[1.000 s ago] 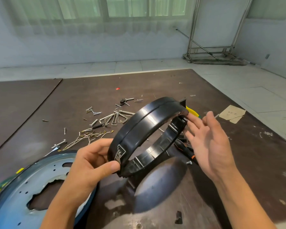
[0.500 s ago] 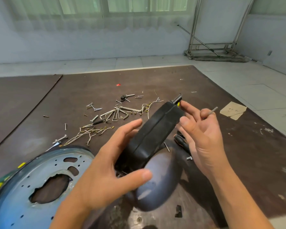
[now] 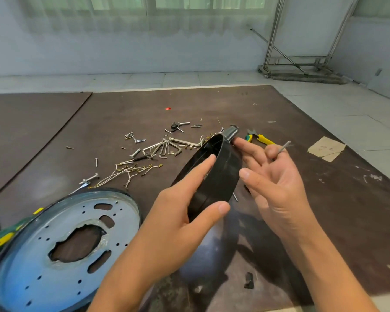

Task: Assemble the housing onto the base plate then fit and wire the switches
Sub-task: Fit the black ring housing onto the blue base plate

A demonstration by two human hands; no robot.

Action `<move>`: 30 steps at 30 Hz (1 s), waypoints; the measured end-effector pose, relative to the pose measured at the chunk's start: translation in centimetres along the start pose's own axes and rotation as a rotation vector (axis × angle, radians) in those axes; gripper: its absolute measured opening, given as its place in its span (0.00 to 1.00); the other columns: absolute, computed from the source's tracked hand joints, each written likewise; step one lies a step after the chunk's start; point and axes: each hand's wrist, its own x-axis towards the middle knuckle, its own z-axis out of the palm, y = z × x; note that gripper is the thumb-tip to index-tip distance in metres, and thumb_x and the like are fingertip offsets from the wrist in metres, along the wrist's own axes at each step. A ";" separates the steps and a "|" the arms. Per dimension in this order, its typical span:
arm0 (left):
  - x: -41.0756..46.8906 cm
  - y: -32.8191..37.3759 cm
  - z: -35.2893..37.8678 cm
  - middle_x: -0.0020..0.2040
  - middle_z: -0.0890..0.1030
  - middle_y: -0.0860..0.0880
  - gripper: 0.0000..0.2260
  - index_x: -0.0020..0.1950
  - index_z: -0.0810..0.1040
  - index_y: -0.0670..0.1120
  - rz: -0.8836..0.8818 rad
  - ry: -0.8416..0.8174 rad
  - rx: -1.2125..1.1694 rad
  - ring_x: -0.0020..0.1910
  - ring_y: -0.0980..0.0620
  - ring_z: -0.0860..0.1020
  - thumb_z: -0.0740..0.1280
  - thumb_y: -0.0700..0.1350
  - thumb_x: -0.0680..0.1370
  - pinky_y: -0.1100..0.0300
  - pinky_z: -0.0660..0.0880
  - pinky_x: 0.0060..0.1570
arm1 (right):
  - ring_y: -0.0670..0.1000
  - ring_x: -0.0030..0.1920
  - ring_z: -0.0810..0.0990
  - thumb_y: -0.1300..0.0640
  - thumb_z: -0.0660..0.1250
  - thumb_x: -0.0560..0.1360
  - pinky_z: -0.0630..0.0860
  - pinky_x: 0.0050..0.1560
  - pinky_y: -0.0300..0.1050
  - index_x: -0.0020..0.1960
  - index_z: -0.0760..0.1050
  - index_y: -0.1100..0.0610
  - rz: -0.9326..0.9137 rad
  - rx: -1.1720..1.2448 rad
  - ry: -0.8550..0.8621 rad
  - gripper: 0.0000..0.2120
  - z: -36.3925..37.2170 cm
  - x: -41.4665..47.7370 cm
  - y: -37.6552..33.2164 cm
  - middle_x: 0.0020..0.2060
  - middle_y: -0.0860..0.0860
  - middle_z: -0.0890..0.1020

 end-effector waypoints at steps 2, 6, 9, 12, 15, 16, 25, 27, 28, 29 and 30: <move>0.0 -0.3 0.3 0.50 0.80 0.62 0.28 0.77 0.62 0.61 0.021 0.003 0.049 0.43 0.60 0.78 0.67 0.52 0.78 0.66 0.71 0.46 | 0.61 0.70 0.74 0.75 0.62 0.71 0.76 0.64 0.54 0.51 0.58 0.53 -0.003 0.021 -0.001 0.22 0.0 0.0 0.1 0.67 0.64 0.75; -0.3 -0.6 0.6 0.44 0.78 0.60 0.28 0.78 0.60 0.62 0.091 0.056 0.273 0.40 0.57 0.74 0.65 0.52 0.80 0.65 0.69 0.39 | 0.58 0.70 0.74 0.74 0.64 0.69 0.76 0.63 0.50 0.50 0.59 0.53 -0.015 -0.008 0.022 0.22 0.3 0.0 0.2 0.67 0.61 0.76; -0.4 -0.3 0.7 0.55 0.80 0.60 0.28 0.79 0.57 0.60 0.174 0.026 0.483 0.47 0.59 0.78 0.63 0.51 0.80 0.57 0.75 0.43 | 0.56 0.70 0.74 0.74 0.65 0.70 0.77 0.63 0.53 0.50 0.59 0.54 -0.016 0.011 0.018 0.21 0.2 0.2 -0.2 0.65 0.57 0.77; -0.2 -0.6 1.0 0.49 0.79 0.57 0.30 0.78 0.60 0.52 0.285 -0.018 0.811 0.41 0.54 0.75 0.67 0.45 0.78 0.53 0.71 0.39 | 0.55 0.64 0.77 0.68 0.70 0.70 0.71 0.68 0.65 0.50 0.61 0.53 0.005 -0.045 0.105 0.21 -0.3 0.2 -0.7 0.56 0.55 0.78; -0.1 -1.2 1.6 0.45 0.76 0.55 0.35 0.78 0.62 0.49 0.315 -0.026 0.983 0.39 0.51 0.72 0.72 0.40 0.73 0.54 0.67 0.40 | 0.57 0.58 0.82 0.60 0.77 0.66 0.75 0.64 0.64 0.55 0.65 0.55 0.154 -0.087 0.200 0.25 -0.6 0.2 -0.9 0.50 0.55 0.82; -0.1 -1.4 1.8 0.46 0.76 0.55 0.36 0.78 0.61 0.49 0.323 -0.026 1.024 0.39 0.50 0.71 0.72 0.39 0.73 0.54 0.66 0.40 | 0.59 0.59 0.82 0.59 0.78 0.66 0.76 0.63 0.64 0.58 0.67 0.57 0.231 -0.123 0.220 0.27 -0.7 0.1 -1.0 0.50 0.57 0.83; -0.1 -2.7 1.5 0.48 0.79 0.54 0.31 0.77 0.61 0.51 0.371 -0.035 1.155 0.41 0.48 0.74 0.54 0.36 0.74 0.48 0.67 0.46 | 0.59 0.41 0.84 0.54 0.74 0.70 0.82 0.46 0.63 0.60 0.69 0.63 0.503 -0.280 0.166 0.25 -1.0 -0.3 -0.9 0.38 0.60 0.81; -0.1 -3.2 1.4 0.48 0.79 0.54 0.30 0.77 0.62 0.52 0.373 -0.030 1.142 0.42 0.48 0.74 0.55 0.36 0.75 0.48 0.67 0.49 | 0.60 0.43 0.84 0.54 0.73 0.72 0.82 0.49 0.65 0.55 0.73 0.68 0.489 -0.270 0.106 0.20 -1.2 -0.2 -0.6 0.40 0.63 0.81; -0.2 -3.4 1.4 0.48 0.79 0.53 0.27 0.77 0.63 0.51 0.379 -0.007 1.126 0.43 0.48 0.75 0.54 0.36 0.78 0.48 0.67 0.50 | 0.61 0.44 0.84 0.55 0.72 0.73 0.82 0.50 0.65 0.53 0.75 0.70 0.488 -0.265 0.091 0.19 -1.3 -0.3 -0.4 0.42 0.65 0.82; -0.1 -3.5 1.4 0.49 0.80 0.53 0.24 0.76 0.66 0.51 0.393 0.030 1.095 0.44 0.48 0.75 0.52 0.36 0.80 0.48 0.67 0.53 | 0.62 0.46 0.85 0.55 0.72 0.73 0.82 0.50 0.63 0.53 0.76 0.71 0.485 -0.261 0.091 0.19 -1.5 -0.2 -0.1 0.44 0.66 0.83; 0.0 -3.5 1.4 0.51 0.80 0.52 0.22 0.75 0.67 0.49 0.409 0.073 1.056 0.48 0.48 0.77 0.51 0.38 0.82 0.48 0.67 0.55 | 0.64 0.48 0.85 0.55 0.72 0.73 0.82 0.50 0.62 0.54 0.76 0.71 0.481 -0.254 0.102 0.19 -1.6 -0.2 0.1 0.46 0.67 0.84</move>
